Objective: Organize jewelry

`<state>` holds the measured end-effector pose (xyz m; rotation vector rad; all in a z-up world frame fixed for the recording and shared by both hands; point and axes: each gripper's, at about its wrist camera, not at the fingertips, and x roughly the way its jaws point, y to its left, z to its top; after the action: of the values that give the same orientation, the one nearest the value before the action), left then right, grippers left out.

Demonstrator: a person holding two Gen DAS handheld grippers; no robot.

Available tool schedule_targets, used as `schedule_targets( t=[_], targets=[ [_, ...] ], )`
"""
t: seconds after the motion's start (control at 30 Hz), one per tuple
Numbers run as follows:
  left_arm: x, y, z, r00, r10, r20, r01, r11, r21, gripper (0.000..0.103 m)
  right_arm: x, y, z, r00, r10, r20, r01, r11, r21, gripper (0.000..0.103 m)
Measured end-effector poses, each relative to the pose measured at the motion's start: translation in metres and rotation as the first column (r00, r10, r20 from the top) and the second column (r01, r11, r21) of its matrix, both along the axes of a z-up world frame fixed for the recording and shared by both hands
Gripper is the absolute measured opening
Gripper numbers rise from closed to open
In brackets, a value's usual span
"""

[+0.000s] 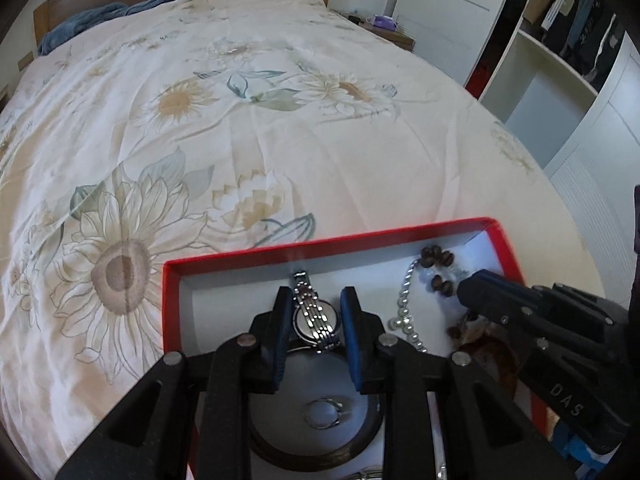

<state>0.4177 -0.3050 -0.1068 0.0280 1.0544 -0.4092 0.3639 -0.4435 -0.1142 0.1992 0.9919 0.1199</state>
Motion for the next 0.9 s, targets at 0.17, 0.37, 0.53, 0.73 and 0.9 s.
schedule_targets(
  t=[0.17, 0.37, 0.53, 0.73, 0.9],
  targets=[
    [-0.004, 0.009, 0.018, 1.000, 0.025, 0.000, -0.025, 0.999, -0.036, 0.033, -0.011, -0.005, 0.015, 1.000, -0.019, 0.021, 0.019, 1.000, -0.006, 0.029],
    [-0.029, 0.029, 0.059, 0.998, 0.060, 0.033, -0.059, 0.997, -0.051, 0.034, -0.044, -0.011, 0.052, 0.997, -0.056, 0.059, 0.056, 0.998, -0.003, 0.037],
    [-0.072, 0.048, 0.093, 0.991, 0.100, 0.091, -0.097, 0.995, -0.029, 0.034, -0.083, -0.002, 0.082, 0.994, -0.058, 0.092, 0.058, 0.998, 0.000, 0.043],
    [-0.137, 0.073, 0.114, 0.979, 0.126, 0.158, -0.129, 0.992, 0.009, 0.034, -0.134, 0.023, 0.107, 0.993, -0.015, 0.120, 0.016, 1.000, -0.012, 0.049],
    [-0.195, 0.099, 0.125, 0.973, 0.141, 0.182, -0.144, 0.990, 0.004, 0.034, -0.180, 0.047, 0.121, 0.990, 0.029, 0.135, -0.024, 0.999, -0.035, 0.049]
  ],
)
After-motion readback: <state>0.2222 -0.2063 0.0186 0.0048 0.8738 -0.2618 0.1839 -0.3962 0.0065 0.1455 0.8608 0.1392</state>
